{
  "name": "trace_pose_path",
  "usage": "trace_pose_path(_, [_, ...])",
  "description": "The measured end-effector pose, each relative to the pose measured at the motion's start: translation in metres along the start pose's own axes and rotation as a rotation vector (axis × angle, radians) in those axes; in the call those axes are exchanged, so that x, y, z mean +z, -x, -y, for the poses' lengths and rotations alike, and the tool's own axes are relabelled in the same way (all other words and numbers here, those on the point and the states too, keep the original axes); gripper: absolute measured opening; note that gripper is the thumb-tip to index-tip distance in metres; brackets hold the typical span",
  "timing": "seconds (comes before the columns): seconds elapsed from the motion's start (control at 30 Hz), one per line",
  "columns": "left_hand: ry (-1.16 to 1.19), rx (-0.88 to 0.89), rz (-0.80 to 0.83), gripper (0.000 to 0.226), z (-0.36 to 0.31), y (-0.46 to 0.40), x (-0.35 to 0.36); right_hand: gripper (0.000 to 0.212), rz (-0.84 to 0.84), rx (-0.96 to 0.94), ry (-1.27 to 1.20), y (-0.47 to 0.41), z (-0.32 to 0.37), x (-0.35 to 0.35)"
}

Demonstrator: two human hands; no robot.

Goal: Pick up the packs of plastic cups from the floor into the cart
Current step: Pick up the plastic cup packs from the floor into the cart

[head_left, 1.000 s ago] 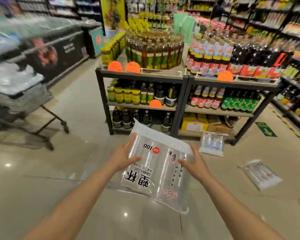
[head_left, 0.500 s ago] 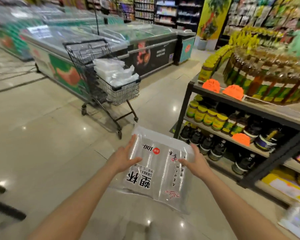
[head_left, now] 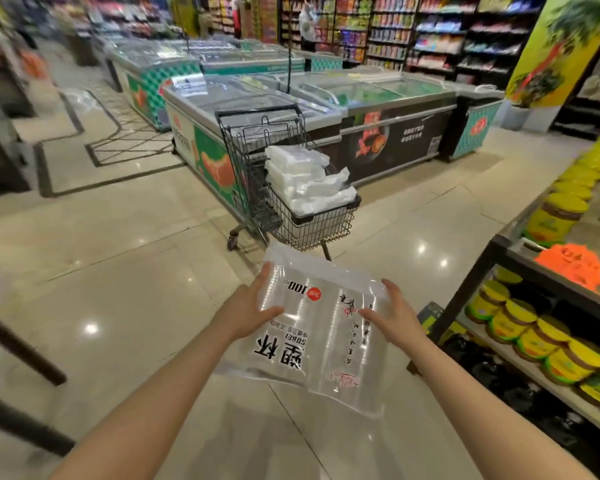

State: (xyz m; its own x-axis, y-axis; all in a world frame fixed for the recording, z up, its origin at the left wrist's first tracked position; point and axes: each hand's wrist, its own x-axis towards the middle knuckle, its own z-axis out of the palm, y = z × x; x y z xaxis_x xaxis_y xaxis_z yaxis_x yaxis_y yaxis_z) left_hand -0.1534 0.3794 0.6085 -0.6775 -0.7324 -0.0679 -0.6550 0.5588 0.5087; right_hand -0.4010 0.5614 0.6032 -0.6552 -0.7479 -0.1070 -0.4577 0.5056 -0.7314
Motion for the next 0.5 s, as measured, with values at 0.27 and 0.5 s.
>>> trace_pose_path(0.27, [0.108,0.002,-0.039,0.087,0.058,-0.115,-0.041,0.086,-0.005,-0.035,-0.022,-0.134,0.056,0.044])
trace_pose_path(0.5, [0.173,0.018,-0.023,0.102,0.123,-0.247,-0.101,0.085,-0.055,0.024,-0.1,-0.25,0.124,0.094])
